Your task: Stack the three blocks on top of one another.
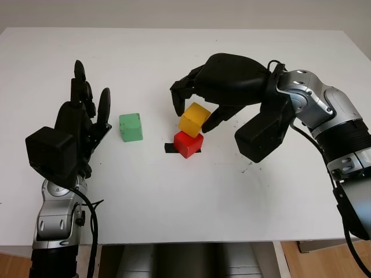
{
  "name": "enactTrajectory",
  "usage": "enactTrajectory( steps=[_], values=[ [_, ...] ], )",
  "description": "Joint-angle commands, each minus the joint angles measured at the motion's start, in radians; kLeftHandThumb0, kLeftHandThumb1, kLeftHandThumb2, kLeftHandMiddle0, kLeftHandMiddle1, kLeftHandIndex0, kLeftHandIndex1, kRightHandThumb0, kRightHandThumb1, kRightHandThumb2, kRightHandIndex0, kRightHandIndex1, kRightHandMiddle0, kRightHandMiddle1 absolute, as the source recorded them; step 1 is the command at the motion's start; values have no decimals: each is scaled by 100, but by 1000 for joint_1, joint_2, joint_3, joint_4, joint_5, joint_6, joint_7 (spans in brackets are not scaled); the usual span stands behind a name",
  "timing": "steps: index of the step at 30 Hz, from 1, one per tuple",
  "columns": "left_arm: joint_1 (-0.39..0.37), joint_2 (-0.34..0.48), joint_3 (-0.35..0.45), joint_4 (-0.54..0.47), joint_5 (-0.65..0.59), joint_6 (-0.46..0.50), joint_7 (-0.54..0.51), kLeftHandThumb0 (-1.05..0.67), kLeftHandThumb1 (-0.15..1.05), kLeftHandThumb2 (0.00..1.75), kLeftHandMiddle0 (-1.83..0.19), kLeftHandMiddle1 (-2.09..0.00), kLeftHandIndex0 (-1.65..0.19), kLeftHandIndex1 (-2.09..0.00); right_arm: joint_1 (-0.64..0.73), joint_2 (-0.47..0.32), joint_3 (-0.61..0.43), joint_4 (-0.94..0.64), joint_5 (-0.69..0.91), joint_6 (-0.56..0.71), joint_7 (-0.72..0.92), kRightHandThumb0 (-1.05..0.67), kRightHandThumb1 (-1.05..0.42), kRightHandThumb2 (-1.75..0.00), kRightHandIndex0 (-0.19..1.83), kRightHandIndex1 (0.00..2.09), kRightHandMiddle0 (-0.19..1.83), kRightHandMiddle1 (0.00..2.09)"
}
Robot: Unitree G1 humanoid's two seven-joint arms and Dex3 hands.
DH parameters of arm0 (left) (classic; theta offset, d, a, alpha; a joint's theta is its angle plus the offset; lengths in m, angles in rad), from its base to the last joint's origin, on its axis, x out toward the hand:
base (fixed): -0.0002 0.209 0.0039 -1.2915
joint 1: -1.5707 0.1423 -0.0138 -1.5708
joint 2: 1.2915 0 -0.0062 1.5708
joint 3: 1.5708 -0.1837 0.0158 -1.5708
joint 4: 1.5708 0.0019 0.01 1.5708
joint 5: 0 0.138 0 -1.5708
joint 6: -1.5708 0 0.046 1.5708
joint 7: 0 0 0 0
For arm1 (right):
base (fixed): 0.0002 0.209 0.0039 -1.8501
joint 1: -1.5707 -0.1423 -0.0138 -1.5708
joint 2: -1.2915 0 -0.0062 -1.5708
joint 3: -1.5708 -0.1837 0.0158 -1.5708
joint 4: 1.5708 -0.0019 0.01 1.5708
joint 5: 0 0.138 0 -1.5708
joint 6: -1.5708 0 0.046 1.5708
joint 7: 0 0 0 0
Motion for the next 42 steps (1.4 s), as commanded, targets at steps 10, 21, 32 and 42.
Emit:
enactTrajectory(
  steps=[10, 21, 32, 42],
  values=[
    [-2, -9, -4, -8, -1, -9, 5, -77, 105, 55, 19, 0, 19, 0, 35, 22, -17, -128, 204, 228, 291, -43, -95, -6, 49, 12, 43, 151],
    [-9, -14, -7, 2, -7, -16, 4, -76, 105, 55, 19, 0, 19, 0, 51, 22, -16, -163, 219, 280, 314, -43, -94, -5, 51, 13, 46, 148],
    [-5, -24, -7, 3, -1, -20, 14, -77, 105, 53, 19, 0, 19, 0, 58, 35, -9, -139, 189, 255, 245, -44, -94, -6, 53, 15, 45, 152],
    [-6, -36, -8, -4, 0, -7, 27, -78, 105, 51, 19, 0, 19, -2, 52, 45, -12, -128, 183, 246, 220, -43, -95, -5, 52, 17, 43, 156]
  ],
)
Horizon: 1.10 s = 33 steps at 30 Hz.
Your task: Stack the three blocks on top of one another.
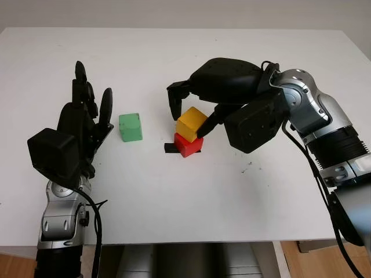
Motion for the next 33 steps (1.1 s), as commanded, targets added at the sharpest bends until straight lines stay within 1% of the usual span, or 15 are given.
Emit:
enactTrajectory(
  steps=[1, 13, 23, 33],
  values=[
    [-5, -5, -5, -13, -1, 5, 3, -78, 105, 51, 19, 0, 19, -2, 3, 7, -3, 2, 4, -8, -5, -43, -95, -5, 52, 18, 43, 156],
    [3, -3, -5, -13, -1, -12, -1, -77, 105, 51, 19, 0, 19, 0, 5, 2, 8, -5, -7, 1, 23, -45, -93, -5, 49, 20, 43, 158],
    [2, 0, -1, -17, -6, 0, -6, -77, 105, 50, 19, 0, 19, 0, 10, 1, 5, -14, 17, 5, 79, -44, -93, -5, 47, 21, 45, 151],
    [1, 0, -6, -25, 0, 9, -7, -78, 105, 51, 19, 0, 19, 0, 16, 7, -2, -1, 39, -10, 70, -44, -93, -5, 46, 23, 46, 150]
  ],
)
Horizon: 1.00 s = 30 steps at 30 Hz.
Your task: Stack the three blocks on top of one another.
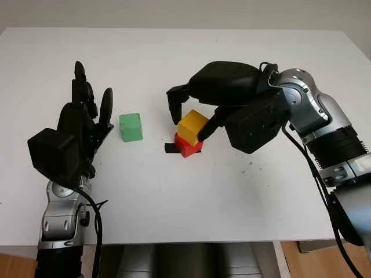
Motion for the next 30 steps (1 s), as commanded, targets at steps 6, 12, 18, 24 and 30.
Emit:
enactTrajectory(
  steps=[6, 12, 18, 24, 30],
  values=[
    [1, -3, -6, -17, 0, -6, 1, -78, 105, 50, 19, 0, 19, 0, 15, 11, -5, 5, 9, 5, -14, -44, -93, -5, 45, 25, 45, 152],
    [2, -4, -6, -22, -1, -2, 1, -78, 105, 50, 19, 0, 19, 0, 12, 4, 3, 13, -3, 4, -18, -45, -94, -6, 41, 25, 43, 151],
    [4, 0, -7, -24, 0, 5, -4, -78, 105, 51, 19, 0, 19, 0, -8, -16, 26, 12, -22, -10, 53, -52, -92, -5, 26, 15, 21, 105],
    [0, 0, -8, -19, 3, 4, -2, -80, 105, 50, 19, 0, 19, 0, -18, -19, 22, 21, -5, -30, 99, -59, -89, -5, 15, 5, 14, 53],
    [-9, -1, -8, -11, 3, 3, 1, -80, 105, 49, 19, 0, 19, 0, -24, -21, 15, 7, 21, 0, 154, -72, -83, -5, -1, 1, 3, 29]
  ],
)
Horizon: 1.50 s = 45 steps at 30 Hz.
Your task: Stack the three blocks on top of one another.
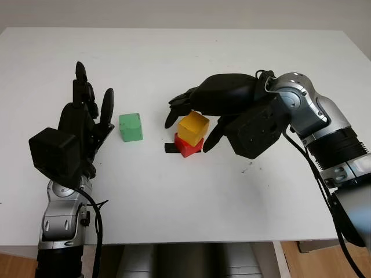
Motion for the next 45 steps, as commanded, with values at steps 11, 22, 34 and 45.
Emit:
enactTrajectory(
  steps=[11, 22, 34, 45],
  values=[
    [-16, 13, -5, 5, 7, -14, -7, -80, 105, 51, 19, 0, 19, 0, -26, -21, -63, -22, 82, 26, 28, -100, -86, -7, -19, 0, -19, 0],
    [7, 36, 16, -12, -13, 1, -35, -74, 105, 45, 16, -3, 12, -5, 191, 44, -327, -91, 257, 301, -323, -81, -105, -71, -19, 0, -19, 0],
    [11, 117, 4, -35, 75, 35, -42, -71, 105, 33, -16, -11, -11, -14, 405, 151, -420, -202, 442, 622, -397, -83, -105, -81, -19, 0, -19, 0],
    [6, 213, -18, -37, 219, 36, -47, -60, 105, 14, -31, -5, -27, -13, 520, 243, -432, -345, 460, 673, -516, -74, -105, -78, -19, 0, -19, 0]
  ],
)
